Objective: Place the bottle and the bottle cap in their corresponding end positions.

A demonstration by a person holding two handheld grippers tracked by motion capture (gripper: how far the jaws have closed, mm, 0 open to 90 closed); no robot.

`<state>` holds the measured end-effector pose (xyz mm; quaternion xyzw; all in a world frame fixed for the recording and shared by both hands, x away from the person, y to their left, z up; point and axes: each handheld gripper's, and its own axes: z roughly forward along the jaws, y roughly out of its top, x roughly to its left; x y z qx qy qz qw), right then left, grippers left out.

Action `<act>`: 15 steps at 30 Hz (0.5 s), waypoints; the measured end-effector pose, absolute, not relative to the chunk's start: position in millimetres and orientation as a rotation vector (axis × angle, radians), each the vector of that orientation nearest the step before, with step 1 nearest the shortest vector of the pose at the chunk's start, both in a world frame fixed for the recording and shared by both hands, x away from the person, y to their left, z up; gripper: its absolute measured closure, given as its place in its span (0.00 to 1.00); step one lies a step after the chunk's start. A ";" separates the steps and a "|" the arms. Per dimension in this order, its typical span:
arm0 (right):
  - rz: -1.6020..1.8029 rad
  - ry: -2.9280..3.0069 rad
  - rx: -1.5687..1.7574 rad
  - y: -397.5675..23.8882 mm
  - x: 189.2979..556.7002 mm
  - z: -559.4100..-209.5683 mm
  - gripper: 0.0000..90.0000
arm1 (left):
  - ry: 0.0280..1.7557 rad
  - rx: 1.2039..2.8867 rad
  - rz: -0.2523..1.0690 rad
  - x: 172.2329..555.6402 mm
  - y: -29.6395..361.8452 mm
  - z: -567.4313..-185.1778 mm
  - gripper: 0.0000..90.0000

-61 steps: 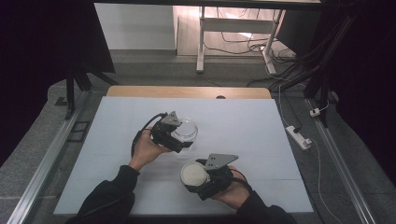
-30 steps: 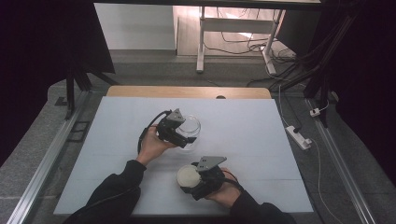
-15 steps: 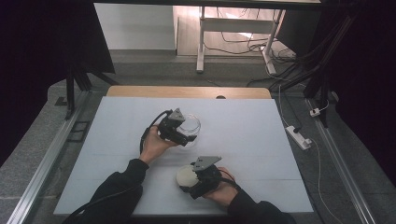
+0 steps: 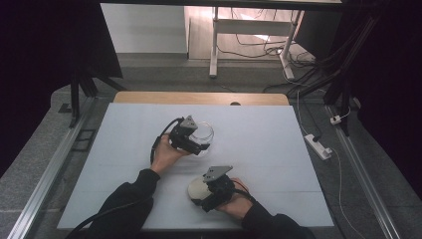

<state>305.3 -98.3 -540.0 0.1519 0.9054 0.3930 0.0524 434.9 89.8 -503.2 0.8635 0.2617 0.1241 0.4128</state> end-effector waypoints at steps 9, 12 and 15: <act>1.180 2.736 0.466 -97.7 304.4 -540.1 0.04 | 0.704 2.191 0.302 434.4 89.9 -503.2 0.07; 1.190 2.733 0.487 -98.6 305.0 -539.5 0.03 | 0.707 2.211 0.303 433.7 88.8 -503.5 0.04; 1.197 2.738 0.498 -98.9 305.2 -539.4 0.03 | 0.728 2.237 0.303 432.0 87.3 -504.5 0.04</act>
